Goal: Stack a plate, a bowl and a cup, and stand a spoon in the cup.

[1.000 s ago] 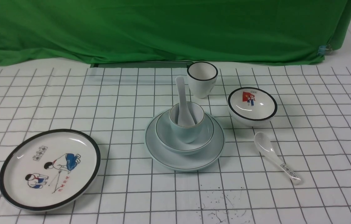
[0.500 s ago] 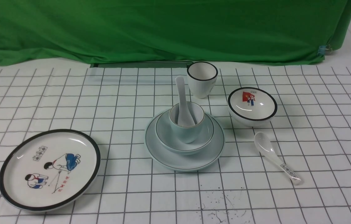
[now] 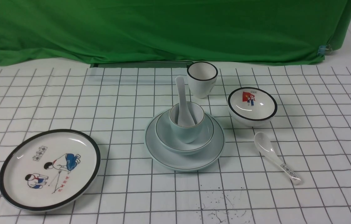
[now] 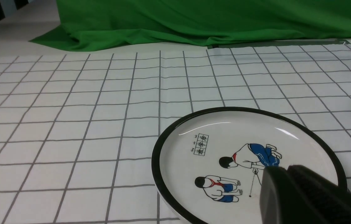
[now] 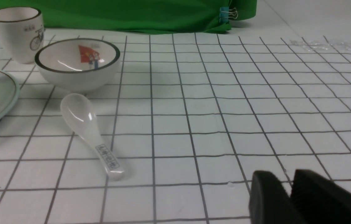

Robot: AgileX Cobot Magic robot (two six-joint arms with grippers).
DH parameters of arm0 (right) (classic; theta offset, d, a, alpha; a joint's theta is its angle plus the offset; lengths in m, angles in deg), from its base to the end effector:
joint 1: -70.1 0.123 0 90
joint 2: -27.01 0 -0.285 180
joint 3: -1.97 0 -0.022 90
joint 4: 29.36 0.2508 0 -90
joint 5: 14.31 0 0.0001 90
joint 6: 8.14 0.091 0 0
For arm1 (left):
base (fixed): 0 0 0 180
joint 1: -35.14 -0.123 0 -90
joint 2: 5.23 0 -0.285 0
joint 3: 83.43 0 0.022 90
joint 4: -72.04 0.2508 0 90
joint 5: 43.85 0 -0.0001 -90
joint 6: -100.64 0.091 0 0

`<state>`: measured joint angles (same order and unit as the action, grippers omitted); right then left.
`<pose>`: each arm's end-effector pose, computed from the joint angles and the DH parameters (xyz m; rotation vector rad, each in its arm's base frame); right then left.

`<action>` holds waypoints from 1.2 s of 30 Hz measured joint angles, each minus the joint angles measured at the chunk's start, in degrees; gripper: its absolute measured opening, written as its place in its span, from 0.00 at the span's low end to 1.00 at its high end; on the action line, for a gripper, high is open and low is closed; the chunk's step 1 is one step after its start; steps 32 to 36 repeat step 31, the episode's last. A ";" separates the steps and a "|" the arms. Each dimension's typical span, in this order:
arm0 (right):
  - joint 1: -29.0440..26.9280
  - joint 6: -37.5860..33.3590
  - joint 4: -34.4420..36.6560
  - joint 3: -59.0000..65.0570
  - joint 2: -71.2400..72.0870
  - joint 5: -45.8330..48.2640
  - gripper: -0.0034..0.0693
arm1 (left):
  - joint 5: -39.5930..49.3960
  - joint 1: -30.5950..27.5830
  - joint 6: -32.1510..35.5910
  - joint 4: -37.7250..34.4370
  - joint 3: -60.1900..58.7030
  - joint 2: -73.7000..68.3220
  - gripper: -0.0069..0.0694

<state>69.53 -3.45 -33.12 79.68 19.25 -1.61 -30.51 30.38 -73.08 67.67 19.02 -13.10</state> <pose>0.0559 -0.0019 0.1902 0.0345 1.7126 -0.0065 0.0558 0.0030 0.1901 -0.0281 1.7233 0.0724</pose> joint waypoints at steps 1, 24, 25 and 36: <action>0.00 0.00 0.00 0.00 0.00 0.00 0.27 | 0.00 0.00 0.00 0.00 0.00 0.00 0.05; 0.00 0.00 0.00 0.00 0.00 0.00 0.35 | 0.00 0.00 0.00 0.22 0.00 0.00 0.05; 0.00 0.00 0.00 0.00 0.00 0.00 0.36 | 0.00 0.00 0.00 0.22 0.00 0.00 0.05; 0.00 0.00 0.00 0.00 0.00 0.00 0.37 | 0.00 0.00 0.00 0.22 0.00 0.00 0.05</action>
